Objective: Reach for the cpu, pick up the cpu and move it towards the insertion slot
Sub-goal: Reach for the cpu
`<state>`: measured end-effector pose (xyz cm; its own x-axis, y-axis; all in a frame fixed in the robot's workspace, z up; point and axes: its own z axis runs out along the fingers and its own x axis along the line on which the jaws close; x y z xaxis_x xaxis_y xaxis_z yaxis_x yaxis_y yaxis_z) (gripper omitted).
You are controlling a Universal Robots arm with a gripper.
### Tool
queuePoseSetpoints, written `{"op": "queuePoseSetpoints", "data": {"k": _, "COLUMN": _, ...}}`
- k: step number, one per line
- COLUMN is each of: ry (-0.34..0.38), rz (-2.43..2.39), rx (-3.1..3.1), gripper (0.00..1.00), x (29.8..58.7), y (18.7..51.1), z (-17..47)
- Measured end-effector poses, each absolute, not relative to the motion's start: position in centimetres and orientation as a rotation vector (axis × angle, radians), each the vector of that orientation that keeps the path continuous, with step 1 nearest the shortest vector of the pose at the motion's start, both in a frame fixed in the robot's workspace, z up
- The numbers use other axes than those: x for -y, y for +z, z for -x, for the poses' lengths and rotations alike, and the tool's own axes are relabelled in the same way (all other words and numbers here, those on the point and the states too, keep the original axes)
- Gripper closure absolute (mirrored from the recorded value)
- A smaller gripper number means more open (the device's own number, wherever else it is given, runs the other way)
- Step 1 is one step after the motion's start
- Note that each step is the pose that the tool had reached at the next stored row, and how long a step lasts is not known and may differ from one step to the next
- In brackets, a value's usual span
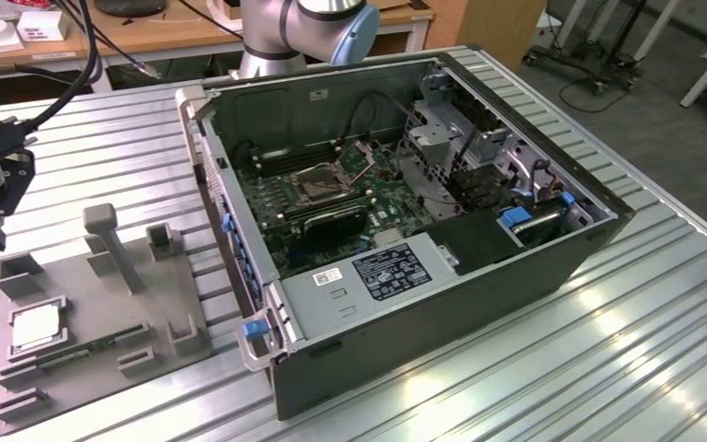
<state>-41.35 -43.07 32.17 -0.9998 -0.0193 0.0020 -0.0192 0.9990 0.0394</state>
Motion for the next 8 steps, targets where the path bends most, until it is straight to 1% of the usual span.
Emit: {"op": "queuePoseSetpoints", "data": {"k": 8, "ry": -0.062, "rz": -0.030, "rx": 3.138, "gripper": 0.90, "x": 43.07, "y": 31.93, "z": 41.35}}
